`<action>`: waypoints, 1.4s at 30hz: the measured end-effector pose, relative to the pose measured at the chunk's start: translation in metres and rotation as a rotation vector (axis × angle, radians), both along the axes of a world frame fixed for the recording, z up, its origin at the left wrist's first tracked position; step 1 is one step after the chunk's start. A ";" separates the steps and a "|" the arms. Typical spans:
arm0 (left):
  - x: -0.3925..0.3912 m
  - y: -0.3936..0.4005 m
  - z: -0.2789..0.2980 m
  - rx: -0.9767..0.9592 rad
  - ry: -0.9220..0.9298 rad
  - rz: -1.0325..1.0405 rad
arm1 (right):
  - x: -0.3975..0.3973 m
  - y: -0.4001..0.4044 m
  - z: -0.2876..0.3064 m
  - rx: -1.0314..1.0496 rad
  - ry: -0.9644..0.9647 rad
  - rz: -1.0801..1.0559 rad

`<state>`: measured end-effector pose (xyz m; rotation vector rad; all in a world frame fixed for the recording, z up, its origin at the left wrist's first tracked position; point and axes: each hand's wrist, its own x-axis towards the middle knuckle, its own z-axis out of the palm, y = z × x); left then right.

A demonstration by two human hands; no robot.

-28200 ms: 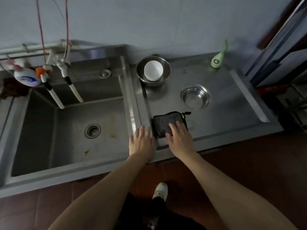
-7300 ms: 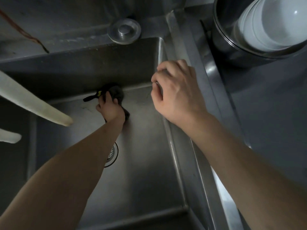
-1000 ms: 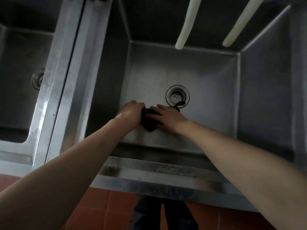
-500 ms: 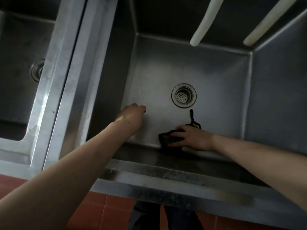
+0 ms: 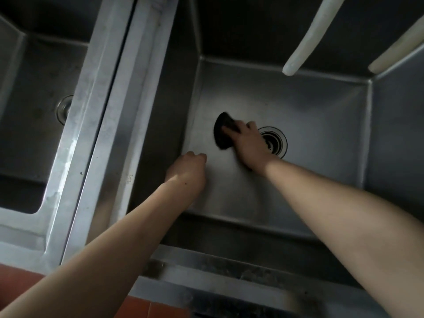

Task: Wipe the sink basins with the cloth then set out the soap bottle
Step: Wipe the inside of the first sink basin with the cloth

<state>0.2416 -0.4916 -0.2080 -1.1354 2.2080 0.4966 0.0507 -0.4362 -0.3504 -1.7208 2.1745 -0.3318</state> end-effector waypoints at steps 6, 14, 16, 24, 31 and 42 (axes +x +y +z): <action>-0.007 0.001 -0.008 0.012 -0.005 0.026 | -0.046 -0.014 -0.006 -0.015 0.004 -0.356; -0.029 -0.007 -0.029 -0.017 0.089 0.028 | -0.002 -0.005 -0.016 -0.105 0.056 0.126; -0.034 -0.006 -0.038 -0.033 0.099 0.004 | -0.015 -0.017 -0.015 -0.108 0.070 0.023; -0.061 -0.010 -0.073 -0.086 0.176 -0.086 | -0.114 -0.005 -0.016 -0.069 0.168 -0.602; -0.054 -0.020 -0.096 -0.131 0.157 -0.112 | -0.131 0.020 -0.023 -0.124 0.054 -0.877; -0.051 -0.028 -0.099 -0.147 0.159 -0.105 | -0.068 -0.048 -0.027 -0.130 0.031 -0.189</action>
